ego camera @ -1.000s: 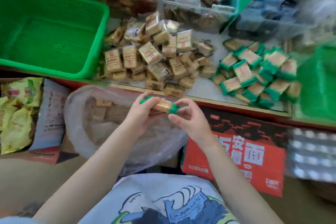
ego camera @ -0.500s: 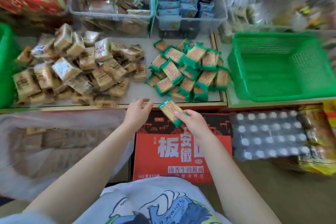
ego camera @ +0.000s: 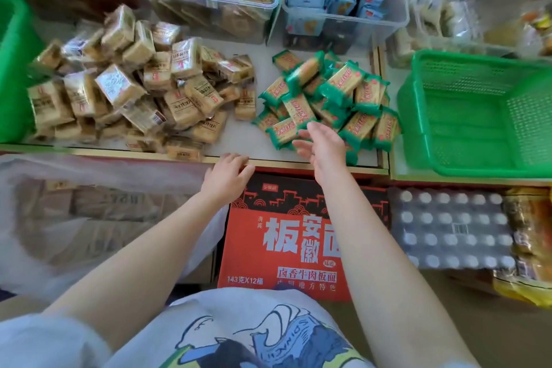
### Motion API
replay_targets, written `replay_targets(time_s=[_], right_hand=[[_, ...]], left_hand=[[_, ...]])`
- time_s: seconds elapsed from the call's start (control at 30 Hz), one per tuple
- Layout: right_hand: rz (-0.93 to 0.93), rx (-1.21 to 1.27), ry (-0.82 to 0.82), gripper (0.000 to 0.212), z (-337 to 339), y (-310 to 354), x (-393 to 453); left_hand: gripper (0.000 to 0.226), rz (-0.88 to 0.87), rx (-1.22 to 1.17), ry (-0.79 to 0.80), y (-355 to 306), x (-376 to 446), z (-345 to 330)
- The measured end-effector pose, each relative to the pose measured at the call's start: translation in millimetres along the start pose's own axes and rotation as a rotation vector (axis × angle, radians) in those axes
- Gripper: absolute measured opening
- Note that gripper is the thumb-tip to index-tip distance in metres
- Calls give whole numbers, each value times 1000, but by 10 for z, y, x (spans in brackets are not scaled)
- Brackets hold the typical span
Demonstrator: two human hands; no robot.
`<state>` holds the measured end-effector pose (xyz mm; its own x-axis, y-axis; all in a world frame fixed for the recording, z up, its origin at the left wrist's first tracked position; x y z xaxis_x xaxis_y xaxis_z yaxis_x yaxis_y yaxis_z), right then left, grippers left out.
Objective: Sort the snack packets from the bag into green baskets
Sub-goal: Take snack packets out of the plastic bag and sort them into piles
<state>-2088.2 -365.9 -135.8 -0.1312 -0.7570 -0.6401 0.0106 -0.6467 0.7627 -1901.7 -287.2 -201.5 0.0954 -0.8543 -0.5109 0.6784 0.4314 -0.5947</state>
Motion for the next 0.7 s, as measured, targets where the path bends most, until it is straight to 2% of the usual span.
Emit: replay_targets(time_s=[0.13,0.17,0.27,0.37,0.43,0.5,0.57,0.63,0.7], right_hand=[[-38,-92,32,8,-175,-325,-328],[-47,-114,63,9,-266,-414,-428],[-98,-205,188,7,-694,-745,-721],[-179,-340,357,8,-1328,-1169,-928],[-261,-461,483,8,-1816,-1482,-1039],[-321,-540,582,5,-2301,-1770,-1138],[-349,-578,601,11,-2719,-2024,-1171],[-362,-590,559,30,-3047,-2236,-1127],[-345,-616,514,38,-3313,-2425,-1051]], left_hand=[[53,-56,35,117,76,-3,99],[49,-96,-34,69,124,-60,158],[27,-138,-228,-245,576,-418,452],[23,126,-223,-376,1535,-803,666],[33,398,-191,-289,2278,-1009,696],[47,565,-148,-114,2916,-1185,652],[56,584,-119,-2,3380,-1308,610],[58,502,-84,37,3649,-1363,604],[61,432,-67,58,3769,-1391,604]])
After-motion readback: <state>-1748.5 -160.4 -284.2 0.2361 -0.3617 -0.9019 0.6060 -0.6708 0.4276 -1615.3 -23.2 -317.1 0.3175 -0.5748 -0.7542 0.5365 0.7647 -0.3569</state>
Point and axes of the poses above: each hand's wrist, its own x-axis towards the middle knuckle, its own z-axis out of the back of the hand, y = z × x, the point moved 2 cm from there along x, towards the middle knuckle, and after that the axes turned 8 degrees about -x, right-handed, at the moved point
